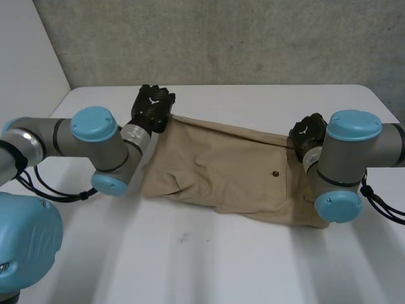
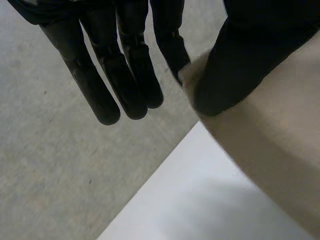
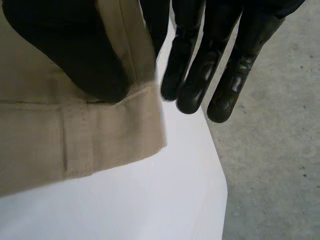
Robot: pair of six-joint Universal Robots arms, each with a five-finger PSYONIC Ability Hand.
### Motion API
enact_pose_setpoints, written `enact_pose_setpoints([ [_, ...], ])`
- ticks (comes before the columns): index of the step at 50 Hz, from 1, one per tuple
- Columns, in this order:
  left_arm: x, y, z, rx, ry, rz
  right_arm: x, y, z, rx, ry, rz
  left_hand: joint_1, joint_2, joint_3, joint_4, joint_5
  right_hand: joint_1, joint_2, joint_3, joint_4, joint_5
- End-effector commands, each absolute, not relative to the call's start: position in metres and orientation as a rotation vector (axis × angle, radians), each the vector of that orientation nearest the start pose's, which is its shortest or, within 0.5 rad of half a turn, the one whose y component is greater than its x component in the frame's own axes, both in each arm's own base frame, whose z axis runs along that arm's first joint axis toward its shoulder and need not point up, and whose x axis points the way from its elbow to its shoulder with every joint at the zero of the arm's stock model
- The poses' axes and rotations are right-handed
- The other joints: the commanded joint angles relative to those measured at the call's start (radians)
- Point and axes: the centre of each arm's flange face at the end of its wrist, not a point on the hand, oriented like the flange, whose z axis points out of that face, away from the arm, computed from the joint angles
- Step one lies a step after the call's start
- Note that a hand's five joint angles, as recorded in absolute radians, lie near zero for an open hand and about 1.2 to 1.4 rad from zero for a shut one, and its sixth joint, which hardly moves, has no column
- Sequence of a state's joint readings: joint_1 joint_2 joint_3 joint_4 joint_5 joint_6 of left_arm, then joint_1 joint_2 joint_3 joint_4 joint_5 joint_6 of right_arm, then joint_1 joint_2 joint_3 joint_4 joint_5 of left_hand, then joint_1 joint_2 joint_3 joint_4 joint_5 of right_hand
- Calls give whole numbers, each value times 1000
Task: Fold the shorts.
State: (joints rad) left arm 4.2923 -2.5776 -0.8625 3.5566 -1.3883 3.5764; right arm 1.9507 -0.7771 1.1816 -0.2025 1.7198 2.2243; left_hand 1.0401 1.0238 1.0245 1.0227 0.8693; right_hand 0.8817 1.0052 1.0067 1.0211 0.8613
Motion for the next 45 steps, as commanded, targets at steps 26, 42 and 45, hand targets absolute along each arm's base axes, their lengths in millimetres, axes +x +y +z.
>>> enact_pose_setpoints([
  [26,-282,-261,223,908,2335,-2314,221,-233,198,-762,2517,-1698,-818,-801,-802,-800,-821,-707,-831,-832,-847,-861],
  [42,-267,-231,200,879,2522,-2169,202,-253,126,-687,2600,-1615,-821,-804,-805,-803,-824,-177,-300,-302,-316,-331],
  [45,-266,-232,199,875,2523,-2166,197,-264,129,-651,2573,-1700,-824,-807,-808,-806,-827,515,391,390,375,360],
])
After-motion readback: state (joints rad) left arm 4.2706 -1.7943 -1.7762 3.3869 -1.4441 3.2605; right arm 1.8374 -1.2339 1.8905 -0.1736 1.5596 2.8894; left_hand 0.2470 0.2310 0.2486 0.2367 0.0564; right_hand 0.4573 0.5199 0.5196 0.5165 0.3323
